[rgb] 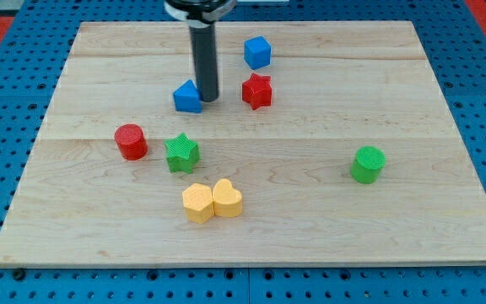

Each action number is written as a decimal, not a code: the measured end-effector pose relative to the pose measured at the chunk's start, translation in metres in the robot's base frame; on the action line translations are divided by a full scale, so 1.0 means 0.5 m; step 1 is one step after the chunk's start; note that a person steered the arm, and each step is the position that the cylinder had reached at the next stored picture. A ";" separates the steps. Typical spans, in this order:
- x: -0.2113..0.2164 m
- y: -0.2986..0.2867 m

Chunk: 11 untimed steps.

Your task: Slide the blue cube to the left

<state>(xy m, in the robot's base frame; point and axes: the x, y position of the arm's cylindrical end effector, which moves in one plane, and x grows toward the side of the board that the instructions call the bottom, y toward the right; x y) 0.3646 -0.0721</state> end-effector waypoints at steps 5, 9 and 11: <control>-0.288 -0.041; -0.191 0.250; -0.205 0.051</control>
